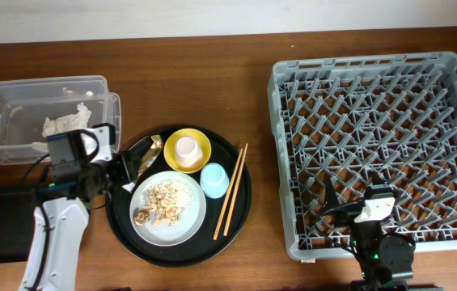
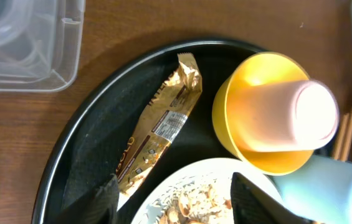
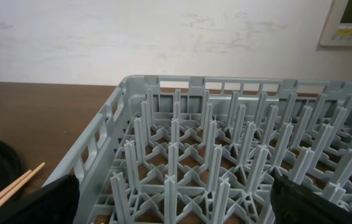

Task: Sort waste into correct bins and load items into the dishwasher rack
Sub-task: 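Grasp the gold snack wrapper with the left gripper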

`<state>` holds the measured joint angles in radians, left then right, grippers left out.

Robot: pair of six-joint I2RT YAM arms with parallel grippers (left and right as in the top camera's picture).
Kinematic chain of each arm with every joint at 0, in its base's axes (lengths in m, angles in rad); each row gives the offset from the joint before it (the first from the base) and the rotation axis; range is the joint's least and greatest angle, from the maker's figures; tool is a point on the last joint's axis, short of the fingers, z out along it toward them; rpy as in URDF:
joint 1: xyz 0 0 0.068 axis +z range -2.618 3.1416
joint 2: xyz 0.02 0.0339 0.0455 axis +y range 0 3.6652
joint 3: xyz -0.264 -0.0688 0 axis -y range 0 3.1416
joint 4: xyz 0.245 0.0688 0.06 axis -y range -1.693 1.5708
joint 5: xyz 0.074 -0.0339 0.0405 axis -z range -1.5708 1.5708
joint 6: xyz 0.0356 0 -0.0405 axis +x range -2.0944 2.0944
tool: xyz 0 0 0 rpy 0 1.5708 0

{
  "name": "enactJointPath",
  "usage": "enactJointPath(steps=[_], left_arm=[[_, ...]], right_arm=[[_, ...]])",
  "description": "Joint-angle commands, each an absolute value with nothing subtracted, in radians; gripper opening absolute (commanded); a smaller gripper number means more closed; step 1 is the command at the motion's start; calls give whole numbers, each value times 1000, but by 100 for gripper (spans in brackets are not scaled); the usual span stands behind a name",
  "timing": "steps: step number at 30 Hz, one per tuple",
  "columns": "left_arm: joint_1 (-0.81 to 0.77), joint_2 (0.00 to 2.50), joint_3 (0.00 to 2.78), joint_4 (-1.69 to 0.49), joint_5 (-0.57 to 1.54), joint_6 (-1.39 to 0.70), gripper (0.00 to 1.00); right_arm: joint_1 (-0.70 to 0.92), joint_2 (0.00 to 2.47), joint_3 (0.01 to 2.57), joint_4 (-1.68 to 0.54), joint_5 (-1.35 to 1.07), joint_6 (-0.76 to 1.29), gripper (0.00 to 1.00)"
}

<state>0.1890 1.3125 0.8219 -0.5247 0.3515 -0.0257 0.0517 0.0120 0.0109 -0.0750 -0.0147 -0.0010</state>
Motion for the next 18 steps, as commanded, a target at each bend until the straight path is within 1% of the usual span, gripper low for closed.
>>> enactJointPath(steps=[1,5,7,18], left_arm=[[104,1361,813,-510,188,59,62],[15,1414,813,-470,20,78,62],[-10,1439,813,-439,-32,85,62],[-18,1585,813,-347,-50,152,62]], right_arm=[[45,9,6,-80,-3,-3,98],[45,9,6,-80,-3,-3,98],[45,9,6,-80,-2,-3,98],[45,9,6,-80,-3,-3,98]])
